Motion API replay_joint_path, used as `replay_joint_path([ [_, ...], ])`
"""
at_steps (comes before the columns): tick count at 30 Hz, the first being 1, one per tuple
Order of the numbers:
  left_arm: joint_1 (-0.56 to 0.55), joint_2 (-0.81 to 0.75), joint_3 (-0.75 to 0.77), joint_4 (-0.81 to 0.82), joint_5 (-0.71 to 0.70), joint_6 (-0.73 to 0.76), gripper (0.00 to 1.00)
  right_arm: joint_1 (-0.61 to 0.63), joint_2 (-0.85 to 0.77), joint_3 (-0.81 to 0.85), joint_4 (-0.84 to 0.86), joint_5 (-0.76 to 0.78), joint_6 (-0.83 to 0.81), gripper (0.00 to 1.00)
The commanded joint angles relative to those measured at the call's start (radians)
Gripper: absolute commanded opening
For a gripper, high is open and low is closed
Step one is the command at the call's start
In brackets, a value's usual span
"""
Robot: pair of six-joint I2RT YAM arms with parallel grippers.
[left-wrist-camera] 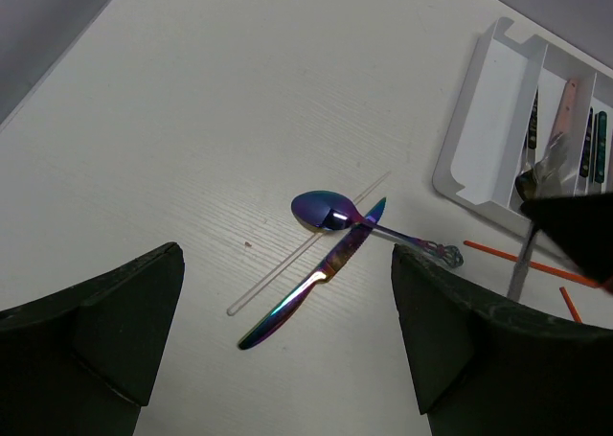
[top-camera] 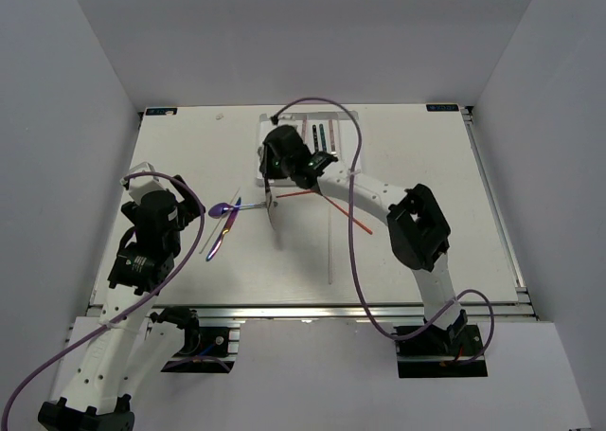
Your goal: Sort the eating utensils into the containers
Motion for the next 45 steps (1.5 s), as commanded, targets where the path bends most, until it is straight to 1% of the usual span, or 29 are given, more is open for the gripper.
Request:
replay_joint_path([
  [1,-0.002,-0.004,-0.004,0.000,-0.009,-0.002,0.98,-0.110,0.033,0.173,0.016,-0.001,-0.034,0.00],
  [3,-0.002,-0.004,-0.004,0.002,-0.010,-0.002,0.98,-0.153,0.049,0.239,-0.010,0.014,-0.077,0.00],
  [4,-0.002,-0.001,-0.004,0.002,-0.009,-0.002,0.98,-0.205,0.067,0.308,-0.015,0.002,-0.134,0.00],
  [5,-0.002,0.001,-0.004,0.002,-0.007,0.000,0.98,-0.233,0.085,0.356,-0.037,0.001,-0.152,0.00],
  [6,-0.002,0.004,-0.002,0.003,-0.006,0.000,0.98,-0.262,0.102,0.397,-0.057,-0.004,-0.175,0.00],
  [7,-0.002,0.007,-0.002,0.003,-0.003,0.000,0.98,-0.318,0.127,0.425,-0.061,-0.027,-0.233,0.00],
  [8,-0.002,0.010,-0.004,0.005,0.002,0.001,0.98,-0.341,0.135,0.451,-0.051,-0.026,-0.258,0.00],
  [9,-0.002,0.013,-0.004,0.005,0.004,0.003,0.98,-0.369,0.136,0.447,-0.030,-0.036,-0.286,0.00],
  [10,-0.002,0.016,-0.002,0.005,0.005,0.003,0.98,-0.421,0.139,0.431,0.044,-0.094,-0.332,0.00],
  [12,-0.002,0.024,-0.002,0.008,0.011,0.004,0.98,-0.476,0.151,0.407,0.108,-0.152,-0.332,0.00],
  [13,-0.002,0.028,-0.002,0.010,0.014,0.004,0.98,-0.522,0.174,0.411,0.146,-0.206,-0.330,0.00],
  [16,-0.002,0.044,-0.004,0.010,0.019,0.006,0.98,-0.572,0.225,0.479,0.142,-0.208,-0.344,0.00],
  [17,-0.002,0.045,-0.004,0.010,0.019,0.006,0.98,-0.575,0.230,0.482,0.154,-0.208,-0.370,0.00],
  [19,-0.002,0.048,-0.002,0.010,0.019,0.006,0.98,-0.578,0.224,0.431,0.173,-0.202,-0.408,0.00],
  [20,-0.002,0.050,-0.004,0.010,0.019,0.006,0.98,-0.579,0.221,0.405,0.229,-0.197,-0.436,0.00],
  [23,-0.002,0.053,-0.004,0.013,0.022,0.008,0.98,-0.586,0.224,0.339,0.255,-0.187,-0.462,0.00],
  [30,-0.002,0.070,-0.004,0.013,0.028,0.009,0.98,-0.593,0.198,0.224,0.315,-0.182,-0.436,0.00],
  [37,-0.002,0.070,-0.002,0.011,0.027,0.009,0.98,-0.593,0.198,0.212,0.300,-0.170,-0.410,0.00],
  [40,-0.002,0.067,-0.004,0.013,0.027,0.009,0.98,-0.592,0.194,0.204,0.288,-0.133,-0.406,0.00],
  [41,-0.002,0.065,-0.002,0.013,0.025,0.009,0.98,-0.592,0.193,0.201,0.282,-0.127,-0.401,0.02],
  [42,-0.002,0.065,-0.002,0.013,0.027,0.009,0.98,-0.590,0.190,0.193,0.280,-0.127,-0.398,0.09],
  [43,-0.002,0.064,-0.002,0.011,0.027,0.009,0.98,-0.590,0.187,0.189,0.278,-0.130,-0.396,0.22],
  [44,-0.002,0.065,-0.004,0.011,0.027,0.009,0.98,-0.589,0.184,0.183,0.278,-0.134,-0.396,0.31],
  [45,-0.002,0.064,-0.004,0.011,0.024,0.009,0.98,-0.586,0.175,0.175,0.278,-0.137,-0.396,0.48],
])
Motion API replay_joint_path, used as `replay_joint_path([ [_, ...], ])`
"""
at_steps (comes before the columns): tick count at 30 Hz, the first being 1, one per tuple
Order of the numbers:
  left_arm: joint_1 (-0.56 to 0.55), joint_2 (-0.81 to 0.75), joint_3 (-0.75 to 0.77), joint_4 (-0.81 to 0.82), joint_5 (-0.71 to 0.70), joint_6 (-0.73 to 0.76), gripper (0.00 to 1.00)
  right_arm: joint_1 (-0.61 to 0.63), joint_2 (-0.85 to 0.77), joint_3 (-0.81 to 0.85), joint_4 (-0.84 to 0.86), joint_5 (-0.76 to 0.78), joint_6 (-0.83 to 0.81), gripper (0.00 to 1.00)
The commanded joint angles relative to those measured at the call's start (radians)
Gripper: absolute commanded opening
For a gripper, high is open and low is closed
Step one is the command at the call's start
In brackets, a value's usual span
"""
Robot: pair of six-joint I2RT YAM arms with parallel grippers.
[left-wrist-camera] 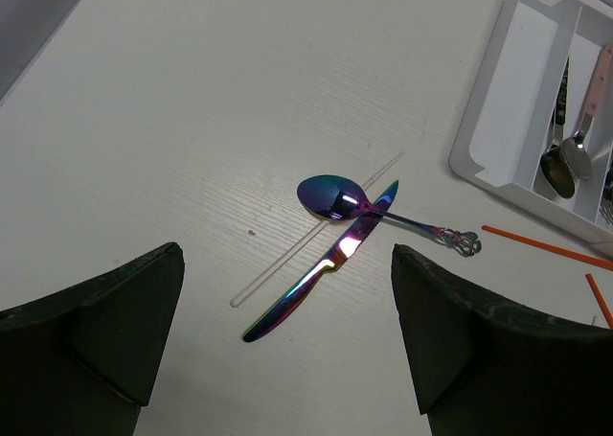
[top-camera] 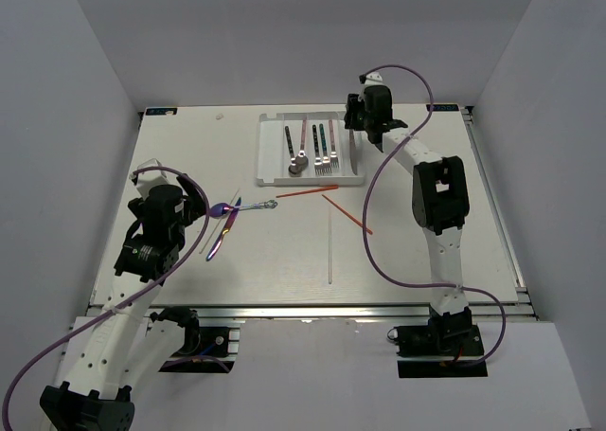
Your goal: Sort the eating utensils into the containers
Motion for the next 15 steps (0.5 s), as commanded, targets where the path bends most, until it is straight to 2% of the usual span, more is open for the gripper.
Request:
replay_joint_path([
  [1,-0.002,-0.012,-0.004,0.012,0.008,0.006,0.98,0.002,-0.077,-0.017,0.049,0.007,0.005,0.54],
  [4,-0.002,-0.012,-0.007,0.021,0.040,0.012,0.98,0.010,-0.107,-0.004,0.039,-0.008,-0.015,0.85],
  [5,-0.002,-0.012,-0.014,0.033,0.062,0.024,0.98,0.011,-0.117,0.010,0.026,-0.007,-0.025,0.88],
  [9,-0.002,0.014,-0.016,0.067,0.162,0.050,0.98,0.018,-0.231,0.056,-0.061,0.015,-0.034,0.89],
  [10,-0.005,0.055,-0.007,0.056,0.168,0.050,0.98,0.019,-0.262,0.055,-0.130,0.021,-0.019,0.89],
  [13,-0.007,0.150,0.064,-0.033,0.165,0.012,0.98,0.033,-0.411,-0.009,-0.251,0.019,0.015,0.89],
  [15,-0.007,0.227,0.084,-0.065,0.194,-0.003,0.98,0.047,-0.536,-0.139,-0.299,-0.029,0.018,0.89],
])
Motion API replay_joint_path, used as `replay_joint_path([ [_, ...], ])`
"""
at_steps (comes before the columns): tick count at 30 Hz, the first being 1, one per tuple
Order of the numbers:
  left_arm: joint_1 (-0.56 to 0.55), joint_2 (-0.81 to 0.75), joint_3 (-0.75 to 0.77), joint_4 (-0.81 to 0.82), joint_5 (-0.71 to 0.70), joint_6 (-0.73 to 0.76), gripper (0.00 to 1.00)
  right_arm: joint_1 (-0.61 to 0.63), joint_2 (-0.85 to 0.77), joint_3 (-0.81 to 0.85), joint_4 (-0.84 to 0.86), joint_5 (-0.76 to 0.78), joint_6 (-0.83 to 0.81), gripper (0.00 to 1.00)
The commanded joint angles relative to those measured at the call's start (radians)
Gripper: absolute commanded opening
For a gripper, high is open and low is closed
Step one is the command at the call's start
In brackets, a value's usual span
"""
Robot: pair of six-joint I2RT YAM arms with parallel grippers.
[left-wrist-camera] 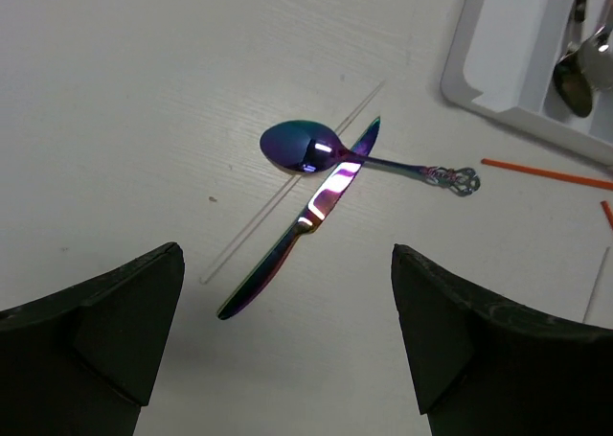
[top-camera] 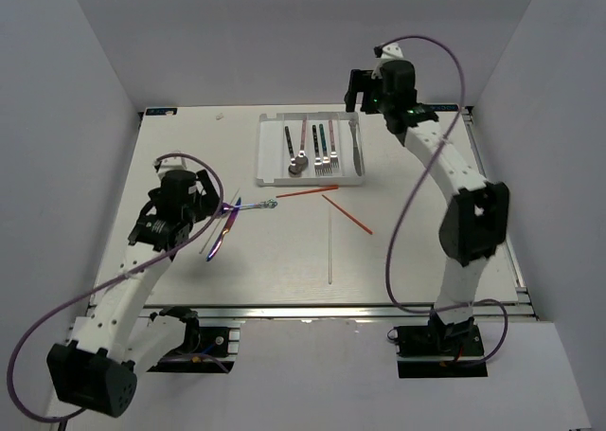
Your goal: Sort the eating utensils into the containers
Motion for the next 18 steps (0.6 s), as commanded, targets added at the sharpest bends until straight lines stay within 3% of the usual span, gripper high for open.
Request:
replay_joint_path([
  [1,-0.005,0.100,0.054,-0.071,0.053,-0.029,0.98,0.022,-0.246,-0.134,-0.123,-0.056,0.030,0.89],
  [4,-0.006,0.192,0.069,-0.114,0.066,-0.012,0.98,0.034,-0.431,-0.459,-0.063,-0.191,0.068,0.89],
  [6,-0.006,0.264,0.076,-0.146,0.081,0.015,0.98,0.043,-0.558,-0.707,0.076,-0.269,0.114,0.89],
  [9,-0.008,0.322,0.086,-0.162,0.116,0.067,0.98,0.051,-0.642,-0.895,0.184,-0.314,0.165,0.89],
  [12,-0.008,0.351,0.074,-0.107,0.234,0.097,0.98,0.057,-0.645,-0.954,0.214,-0.358,0.179,0.89],
  [15,-0.008,0.402,0.082,-0.088,0.267,0.117,0.94,0.062,-0.630,-0.956,0.202,-0.368,0.174,0.89],
  [18,-0.008,0.474,0.085,-0.067,0.281,0.123,0.84,0.063,-0.643,-0.969,0.208,-0.371,0.169,0.89],
])
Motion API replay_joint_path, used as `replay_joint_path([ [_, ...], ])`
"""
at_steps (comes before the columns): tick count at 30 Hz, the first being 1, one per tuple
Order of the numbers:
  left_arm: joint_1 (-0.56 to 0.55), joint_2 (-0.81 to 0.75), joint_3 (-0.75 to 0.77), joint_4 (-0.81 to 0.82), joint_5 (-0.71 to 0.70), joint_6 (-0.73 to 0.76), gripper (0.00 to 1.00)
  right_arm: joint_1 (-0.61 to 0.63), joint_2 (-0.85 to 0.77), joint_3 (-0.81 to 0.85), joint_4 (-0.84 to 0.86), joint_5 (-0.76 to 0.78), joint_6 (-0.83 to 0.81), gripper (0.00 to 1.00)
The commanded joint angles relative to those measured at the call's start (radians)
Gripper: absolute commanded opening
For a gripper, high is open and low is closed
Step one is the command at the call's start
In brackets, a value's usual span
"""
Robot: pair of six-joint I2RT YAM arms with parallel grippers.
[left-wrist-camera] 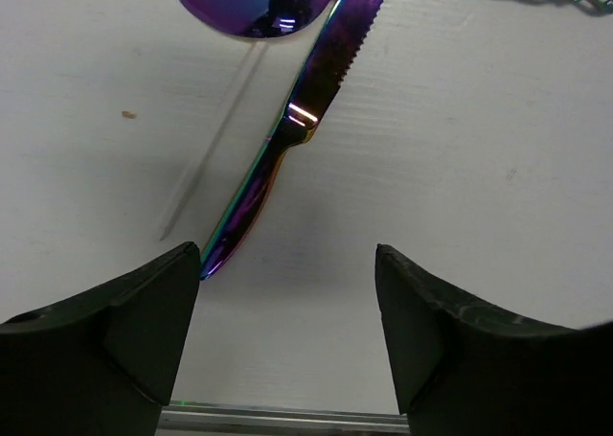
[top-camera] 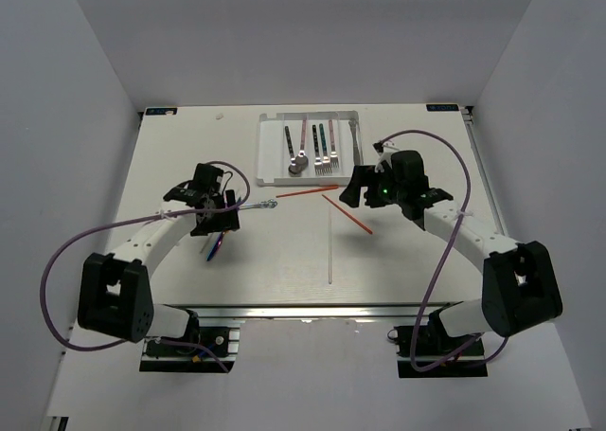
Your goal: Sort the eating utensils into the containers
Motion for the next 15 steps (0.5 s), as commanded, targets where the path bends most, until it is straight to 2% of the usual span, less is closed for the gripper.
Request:
replay_joint_path([
  [1,-0.003,0.072,0.031,0.037,0.049,0.028,0.82,0.005,-0.052,0.006,0.102,-0.046,0.015,0.89],
  [2,-0.003,0.095,0.037,0.040,0.049,0.031,0.74,0.008,-0.063,0.001,0.113,-0.049,0.019,0.89],
  [3,-0.003,0.115,0.041,0.037,0.044,0.031,0.73,0.008,-0.071,-0.005,0.113,-0.052,0.019,0.88],
  [15,-0.002,0.212,0.031,0.076,-0.028,0.037,0.71,0.011,-0.106,-0.037,0.142,-0.067,0.022,0.89],
])
